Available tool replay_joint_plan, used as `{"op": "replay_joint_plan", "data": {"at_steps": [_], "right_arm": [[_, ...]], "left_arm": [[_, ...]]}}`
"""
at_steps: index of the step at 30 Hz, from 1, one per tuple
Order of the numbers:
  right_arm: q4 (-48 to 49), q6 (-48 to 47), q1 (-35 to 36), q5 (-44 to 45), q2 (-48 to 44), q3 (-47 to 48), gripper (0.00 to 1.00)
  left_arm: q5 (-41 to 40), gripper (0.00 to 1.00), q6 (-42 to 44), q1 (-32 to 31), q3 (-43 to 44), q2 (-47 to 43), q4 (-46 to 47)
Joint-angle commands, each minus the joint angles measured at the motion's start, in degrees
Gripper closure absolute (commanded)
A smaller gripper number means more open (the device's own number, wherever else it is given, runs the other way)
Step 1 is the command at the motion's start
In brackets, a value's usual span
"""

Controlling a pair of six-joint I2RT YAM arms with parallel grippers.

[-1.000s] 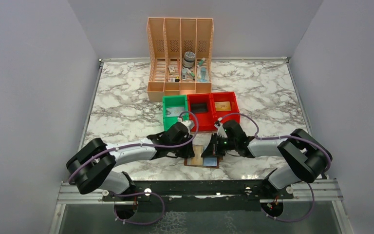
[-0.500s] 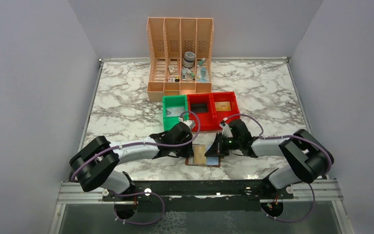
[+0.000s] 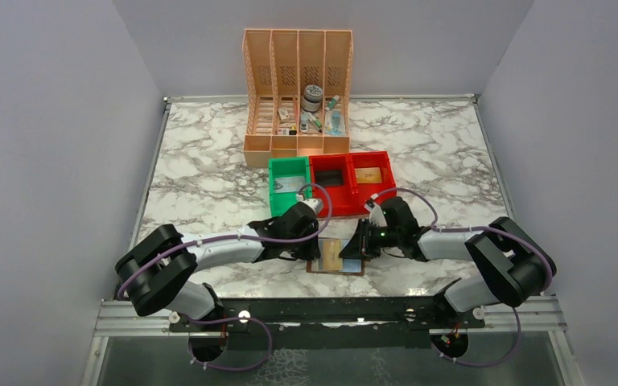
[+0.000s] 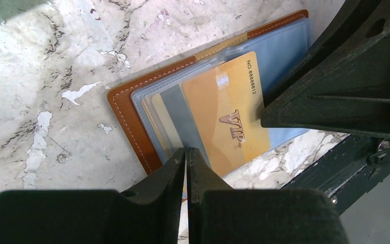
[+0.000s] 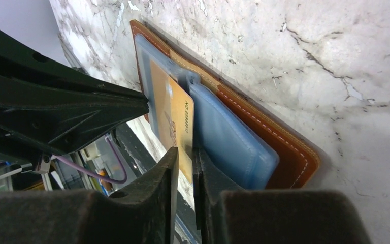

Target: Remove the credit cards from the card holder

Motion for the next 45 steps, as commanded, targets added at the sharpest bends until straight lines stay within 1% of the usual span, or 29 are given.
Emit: {"op": "replay_joint_plan", "data": {"at_steps": [1,3,5,7,10,13,16,19,23,29,33,34,37,40,42,45], "right_arm": [[3.5,-0.25,-0.34,-2.35,1.43,0.89,0.79],[5.15,0.34,-0.34,-2.77,2.58,1.08,0.77],[6.35,1.04,-0.36,-2.71,3.78,1.28,0.77],[6.45,1.62,-0.34,-1.99,4.5,1.39,0.82],[5.38,2.09,-0.34,0.89,3.78,0.55,0.93],[3.11,1.07,-0.35,3.43,1.01,-0.36,0.99],[-0.99,-0.79,-0.62,6.04,-2.41,-0.8,0.99],[-3.67,-2.15,-1.13,6.75,-4.85,-0.91,0.99],[-4.24,-2.98,-1.14,4.26,-4.57,-0.23,0.99],[-1.5,-2.26,-1.14,0.93,-1.75,0.17,0.99],[-1.71,-2.14,-1.14,1.56,-1.14,0.14,0.99],[-1.85,-2.12,-1.18,1.81,-1.09,0.23,0.99],[-1.93,-1.51,-1.14,2.62,-1.34,-0.14,0.99],[-1.23,-0.98,-1.18,3.11,-1.68,-0.49,0.98],[-0.53,-0.74,-1.14,2.89,-1.62,-0.5,0.97],[1.24,-0.65,-1.16,2.13,-1.47,-0.77,0.93]], "left_arm": [[-2.34,0.89,1.46,-0.61,0.34,1.26,-4.98],[-2.23,0.89,1.57,-0.77,0.55,1.57,-4.96],[-2.12,0.89,1.59,-0.86,0.73,1.91,-4.97],[-2.06,0.89,1.59,-0.95,0.83,2.05,-5.02],[-2.35,0.89,1.46,-1.13,0.84,2.08,-5.13],[-3.11,0.89,1.42,-1.18,1.01,1.72,-5.87],[-4.16,0.89,1.37,-1.13,1.08,1.11,-6.8],[-5.21,0.89,1.56,-1.13,1.18,0.04,-7.36],[-5.4,0.87,1.83,-1.15,2.02,-1.31,-7.33],[-4.57,0.72,3.06,-1.37,6.05,-3.19,-5.89],[-0.7,0.62,2.98,-1.57,6.56,-3.4,0.11],[0.26,0.6,2.81,-1.57,6.53,-2.87,1.31],[1.87,0.61,2.1,-1.7,6.45,-0.44,2.23],[1.34,0.65,0.77,-1.74,4.84,1.4,2.05],[1.12,0.66,0.21,-1.75,3.65,2.26,2.12],[2.23,0.69,1.09,-1.83,2.73,4.51,2.31]]}}
